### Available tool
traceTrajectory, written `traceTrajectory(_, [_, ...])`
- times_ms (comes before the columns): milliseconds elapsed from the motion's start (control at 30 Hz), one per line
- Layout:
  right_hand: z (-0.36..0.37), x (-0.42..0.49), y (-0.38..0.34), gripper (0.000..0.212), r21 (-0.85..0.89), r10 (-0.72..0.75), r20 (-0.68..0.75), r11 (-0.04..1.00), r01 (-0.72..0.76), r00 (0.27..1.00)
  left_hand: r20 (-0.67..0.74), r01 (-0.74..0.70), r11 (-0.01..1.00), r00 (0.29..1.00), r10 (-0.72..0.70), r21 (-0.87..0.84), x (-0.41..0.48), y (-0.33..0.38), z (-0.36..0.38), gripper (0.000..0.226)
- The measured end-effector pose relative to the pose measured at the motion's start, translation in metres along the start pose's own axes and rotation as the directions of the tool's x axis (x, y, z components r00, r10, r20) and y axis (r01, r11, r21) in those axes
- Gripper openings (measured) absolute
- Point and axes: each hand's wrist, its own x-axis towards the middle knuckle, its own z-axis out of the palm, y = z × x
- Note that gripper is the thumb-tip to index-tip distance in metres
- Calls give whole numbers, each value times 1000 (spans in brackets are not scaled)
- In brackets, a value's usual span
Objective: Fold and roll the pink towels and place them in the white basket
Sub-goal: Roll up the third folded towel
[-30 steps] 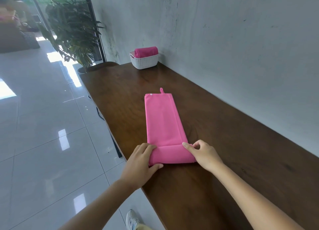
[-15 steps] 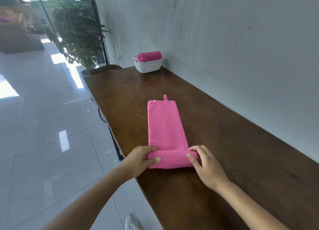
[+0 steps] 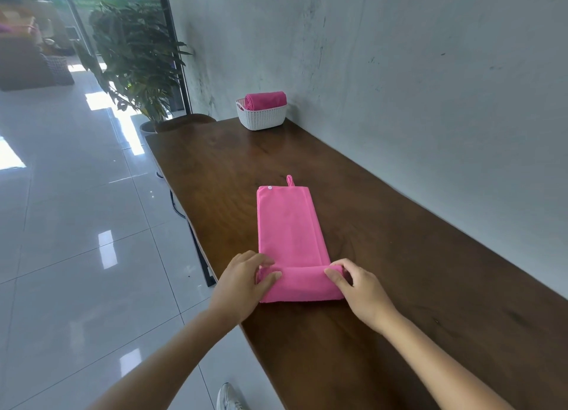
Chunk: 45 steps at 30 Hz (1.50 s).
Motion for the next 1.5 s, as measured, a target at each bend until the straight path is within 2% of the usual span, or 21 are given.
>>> traceTrajectory(67, [-4,12,-5,56,-38,39,33,999,-38,999,-27,-90,995,995,91,42,-5,0,3,37])
traceTrajectory(133, [-6,23,-8,57,-106,88,60,991,-81,994,-1,-133,988,991,134,74,-10,-3,7,45])
traceTrajectory(300, [-8,39,-11,57,-205,160,45,968,-148,986,35,-174,972,985,171,159,-12,-11,15,66])
traceTrajectory(400, [-6,40,-13,53,-237,164,-22,957,-165,986,47,-180,961,984,174,210,-9,-14,21,73])
traceTrajectory(533, [1,40,-18,31,-299,-35,-231,954,-37,972,23,-211,951,977,211,226,-3,-17,23,70])
traceTrajectory(600, [5,39,-19,22,-327,-145,-257,943,55,955,28,-222,951,975,222,216,1,-17,20,64])
traceTrajectory(667, [6,35,-18,23,-343,-203,-229,932,116,952,70,-211,954,977,200,213,5,-16,15,61])
traceTrajectory(800, [2,20,-15,39,-306,-213,-145,938,161,966,204,-144,978,973,111,152,15,-16,-4,62])
traceTrajectory(933, [-2,-1,-11,52,-230,-174,-32,960,163,984,343,-66,991,939,24,113,19,-12,-20,60])
traceTrajectory(1067, [0,-16,-1,66,-124,-153,39,980,156,988,425,81,997,903,-67,-14,14,-15,-23,55])
traceTrajectory(1200, [4,-19,-1,68,-26,-130,42,991,132,991,435,169,979,894,-102,-117,7,-21,-22,56])
traceTrajectory(1333, [4,-13,-5,70,43,-93,69,995,91,993,419,261,918,900,-120,-298,2,-31,-17,88])
traceTrajectory(1433, [3,-4,-9,79,58,-54,97,997,48,994,385,349,840,904,-186,-415,0,-30,-13,87])
traceTrajectory(1500, [4,4,-11,83,69,-17,112,998,10,994,341,386,819,906,-250,-425,-1,-22,-10,74])
